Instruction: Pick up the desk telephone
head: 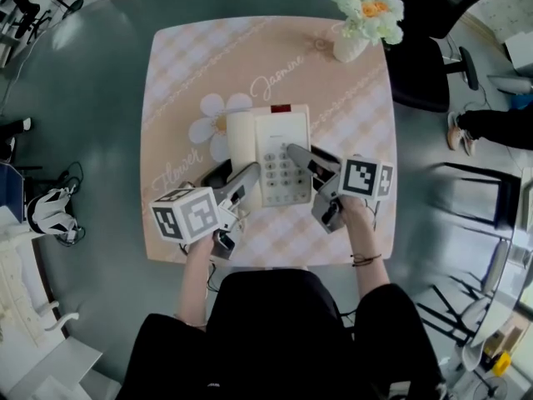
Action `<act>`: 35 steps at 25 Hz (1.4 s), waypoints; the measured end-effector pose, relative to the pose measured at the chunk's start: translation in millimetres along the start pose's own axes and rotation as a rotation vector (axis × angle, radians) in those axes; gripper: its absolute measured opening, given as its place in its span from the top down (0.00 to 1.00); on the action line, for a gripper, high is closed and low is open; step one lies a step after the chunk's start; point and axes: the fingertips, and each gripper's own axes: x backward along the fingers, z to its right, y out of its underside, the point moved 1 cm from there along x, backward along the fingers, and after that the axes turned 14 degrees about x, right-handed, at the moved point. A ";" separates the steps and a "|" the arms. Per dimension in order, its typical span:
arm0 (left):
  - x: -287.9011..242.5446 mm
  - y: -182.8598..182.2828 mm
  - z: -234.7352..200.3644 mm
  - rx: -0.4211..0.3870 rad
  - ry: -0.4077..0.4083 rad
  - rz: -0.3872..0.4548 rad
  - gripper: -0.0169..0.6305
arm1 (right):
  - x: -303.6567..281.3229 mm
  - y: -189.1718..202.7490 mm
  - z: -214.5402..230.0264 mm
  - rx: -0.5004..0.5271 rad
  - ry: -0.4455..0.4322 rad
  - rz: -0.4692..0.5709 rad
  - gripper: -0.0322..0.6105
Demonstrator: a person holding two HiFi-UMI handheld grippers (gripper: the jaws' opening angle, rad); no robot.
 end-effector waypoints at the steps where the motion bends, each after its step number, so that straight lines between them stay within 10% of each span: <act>1: 3.4 0.2 3.1 -0.003 0.004 0.003 0.52 | 2.7 -0.8 -3.9 0.004 0.000 0.003 0.60; 35: 114.8 27.3 91.5 -0.148 0.099 0.107 0.52 | 90.1 -2.6 -125.1 0.139 -0.050 0.165 0.60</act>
